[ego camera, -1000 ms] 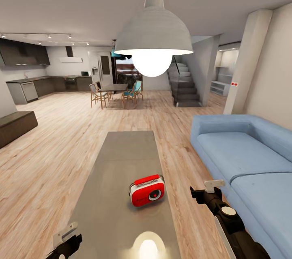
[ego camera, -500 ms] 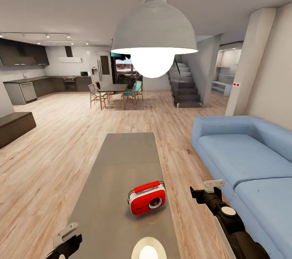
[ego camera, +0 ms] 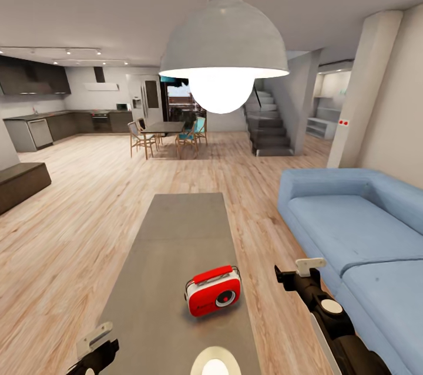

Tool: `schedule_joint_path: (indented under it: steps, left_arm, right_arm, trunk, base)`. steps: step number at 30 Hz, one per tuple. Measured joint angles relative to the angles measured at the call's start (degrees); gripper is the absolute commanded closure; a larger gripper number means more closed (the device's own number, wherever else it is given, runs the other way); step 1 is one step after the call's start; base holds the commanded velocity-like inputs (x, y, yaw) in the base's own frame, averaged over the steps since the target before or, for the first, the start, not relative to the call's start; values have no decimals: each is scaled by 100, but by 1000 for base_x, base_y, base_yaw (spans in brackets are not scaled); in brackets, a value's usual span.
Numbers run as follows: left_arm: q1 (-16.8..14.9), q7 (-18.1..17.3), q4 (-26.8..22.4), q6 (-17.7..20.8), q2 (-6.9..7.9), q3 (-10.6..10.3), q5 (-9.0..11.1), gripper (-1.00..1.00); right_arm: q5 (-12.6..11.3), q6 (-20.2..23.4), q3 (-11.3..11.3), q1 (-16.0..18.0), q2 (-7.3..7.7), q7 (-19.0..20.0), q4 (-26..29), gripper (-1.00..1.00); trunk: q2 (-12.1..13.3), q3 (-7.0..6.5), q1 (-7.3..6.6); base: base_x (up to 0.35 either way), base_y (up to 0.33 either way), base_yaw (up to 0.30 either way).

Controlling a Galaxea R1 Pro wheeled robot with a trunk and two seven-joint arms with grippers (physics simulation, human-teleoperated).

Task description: Turn on the radio receiver that's on the table in the living room.

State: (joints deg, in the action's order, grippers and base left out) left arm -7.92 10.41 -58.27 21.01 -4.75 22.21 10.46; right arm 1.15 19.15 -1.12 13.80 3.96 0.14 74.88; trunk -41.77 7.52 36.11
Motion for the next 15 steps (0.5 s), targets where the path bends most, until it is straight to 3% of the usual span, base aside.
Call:
schedule_joint_path:
  steps: [15]
  left_arm:
    - [-1,2,0,0,0,-1,0,-100]
  right_arm:
    - [-2,27,-24,0,0,-32,-9,-100]
  trunk:
    - [0,0,0]
  base:
    - [9,0,0]
